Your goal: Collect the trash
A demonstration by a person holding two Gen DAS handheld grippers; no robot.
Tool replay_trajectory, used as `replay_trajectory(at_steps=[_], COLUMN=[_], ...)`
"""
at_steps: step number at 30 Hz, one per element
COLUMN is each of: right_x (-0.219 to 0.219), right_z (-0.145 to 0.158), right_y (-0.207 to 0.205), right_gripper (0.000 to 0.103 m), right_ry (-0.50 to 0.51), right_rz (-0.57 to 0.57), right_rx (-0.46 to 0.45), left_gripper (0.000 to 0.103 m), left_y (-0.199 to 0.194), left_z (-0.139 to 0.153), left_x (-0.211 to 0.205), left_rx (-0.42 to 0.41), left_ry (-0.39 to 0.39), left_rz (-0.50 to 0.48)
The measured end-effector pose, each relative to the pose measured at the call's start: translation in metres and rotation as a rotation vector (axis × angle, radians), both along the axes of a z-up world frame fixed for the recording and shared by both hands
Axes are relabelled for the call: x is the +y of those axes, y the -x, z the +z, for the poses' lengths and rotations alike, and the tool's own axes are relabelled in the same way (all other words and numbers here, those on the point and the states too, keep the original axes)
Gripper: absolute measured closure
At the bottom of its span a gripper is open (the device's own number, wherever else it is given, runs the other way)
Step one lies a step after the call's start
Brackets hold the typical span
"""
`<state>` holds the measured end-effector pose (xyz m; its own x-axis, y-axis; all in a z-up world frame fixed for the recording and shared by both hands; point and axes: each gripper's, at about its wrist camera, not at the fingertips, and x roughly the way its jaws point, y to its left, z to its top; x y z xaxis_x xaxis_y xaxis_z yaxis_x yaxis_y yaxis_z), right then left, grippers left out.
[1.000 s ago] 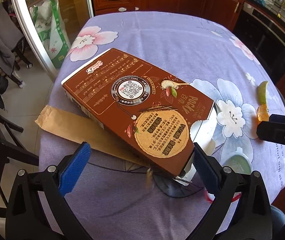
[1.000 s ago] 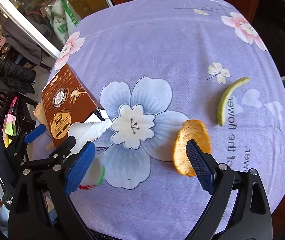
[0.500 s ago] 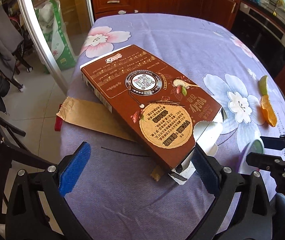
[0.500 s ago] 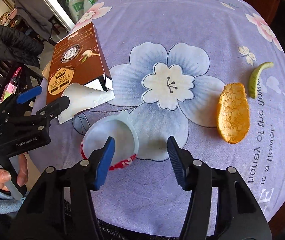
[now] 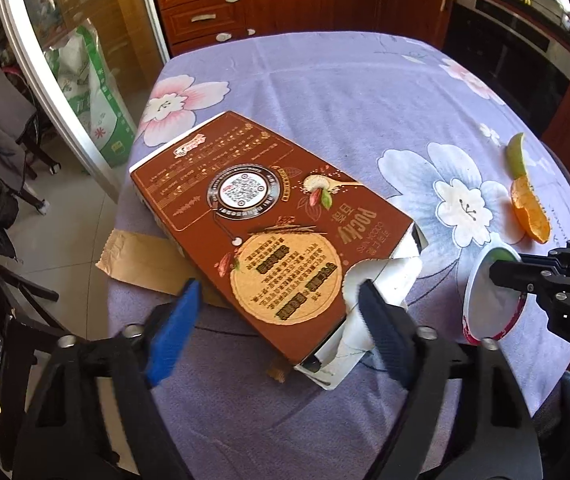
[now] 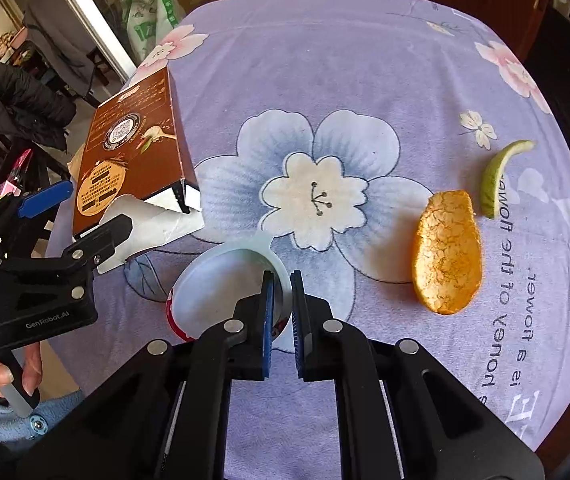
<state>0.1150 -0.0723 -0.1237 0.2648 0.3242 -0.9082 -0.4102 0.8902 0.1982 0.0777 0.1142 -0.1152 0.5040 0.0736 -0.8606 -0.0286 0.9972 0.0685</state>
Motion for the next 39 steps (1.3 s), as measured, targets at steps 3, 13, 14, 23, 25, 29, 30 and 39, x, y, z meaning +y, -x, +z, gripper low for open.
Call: replay_trajectory(at_steps=[3,13,14,23,25,29,30,39], right_x=[-0.006,-0.012,-0.013,-0.043,-0.050,-0.062,-0.063,-0.069], right_z=[-0.002,-0.002,-0.001,0.029,0.035,0.043,0.043,0.040], right_y=[-0.001,-0.001,-0.001,-0.007,-0.009,-0.010,-0.012,-0.008], right_gripper=[0.093,0.094,0.096,0.098,0.098,0.098,0.098,0.098], right_ry=[-0.021,-0.071,-0.076,-0.147,-0.159,-0.167,-0.169,-0.172], right_rz=[-0.013,-0.022,-0.022,-0.085,-0.103,-0.129,-0.133,-0.142], right_rx=[0.010,0.009,0.003,-0.055,-0.064,-0.079,-0.081,-0.068], left_gripper=[0.056,0.067,0.067,0.075,0.077,0.098,0.099,0.096], left_y=[-0.003,-0.005,-0.006,-0.008,-0.008,-0.004,-0.003,-0.014], left_z=[-0.001,0.012,0.014,0.050,0.059,0.075,0.077,0.041], left_x=[-0.003,-0.012,-0.011,-0.015,-0.016,-0.023,-0.027,-0.033], left_rx=[0.004,-0.012,-0.016,-0.082,-0.099,-0.131,-0.133,-0.004], left_ry=[0.004,0.021,0.023,0.051,0.056,0.067,0.061,0.130], left_rz=[-0.021,-0.067,-0.058,-0.044,-0.044,-0.073,-0.090,-0.110])
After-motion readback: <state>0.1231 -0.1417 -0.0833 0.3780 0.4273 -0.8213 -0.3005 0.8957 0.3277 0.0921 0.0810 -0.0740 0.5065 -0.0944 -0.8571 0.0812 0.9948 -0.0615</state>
